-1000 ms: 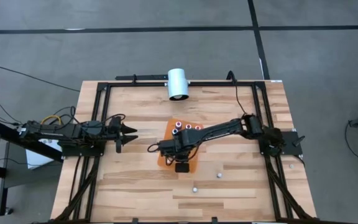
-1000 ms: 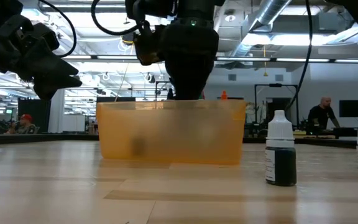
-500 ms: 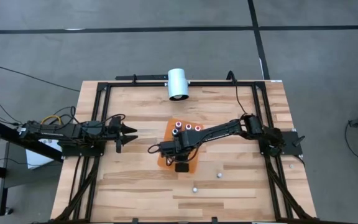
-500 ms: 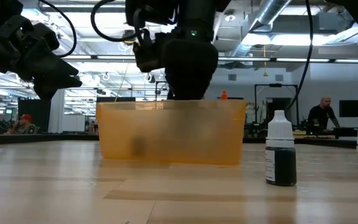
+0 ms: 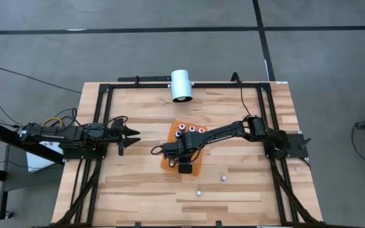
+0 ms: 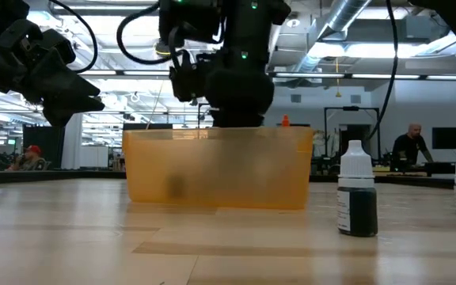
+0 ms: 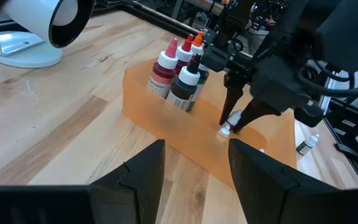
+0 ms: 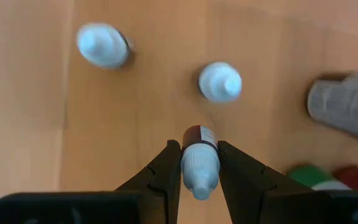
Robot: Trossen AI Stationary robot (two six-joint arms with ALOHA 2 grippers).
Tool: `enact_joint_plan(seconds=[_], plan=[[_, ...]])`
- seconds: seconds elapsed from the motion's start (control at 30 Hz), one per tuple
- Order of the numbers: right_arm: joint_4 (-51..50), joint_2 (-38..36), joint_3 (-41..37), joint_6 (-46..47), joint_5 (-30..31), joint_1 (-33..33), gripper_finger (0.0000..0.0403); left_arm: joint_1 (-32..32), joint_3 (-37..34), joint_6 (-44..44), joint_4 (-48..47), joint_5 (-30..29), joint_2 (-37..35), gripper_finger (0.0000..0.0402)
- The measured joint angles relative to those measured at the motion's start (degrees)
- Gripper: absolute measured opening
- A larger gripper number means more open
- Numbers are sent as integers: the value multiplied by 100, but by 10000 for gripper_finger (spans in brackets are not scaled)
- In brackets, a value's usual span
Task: Pick & Place food coloring
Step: Put the small red food coloring bottle into the orange bin
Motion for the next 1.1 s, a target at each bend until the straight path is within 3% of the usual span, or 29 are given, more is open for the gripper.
enact_joint_plan(seconds=[1.1], plan=[[-8, -7, 13, -42, -141, 4, 92, 0, 0, 0, 0, -2, 0, 169]])
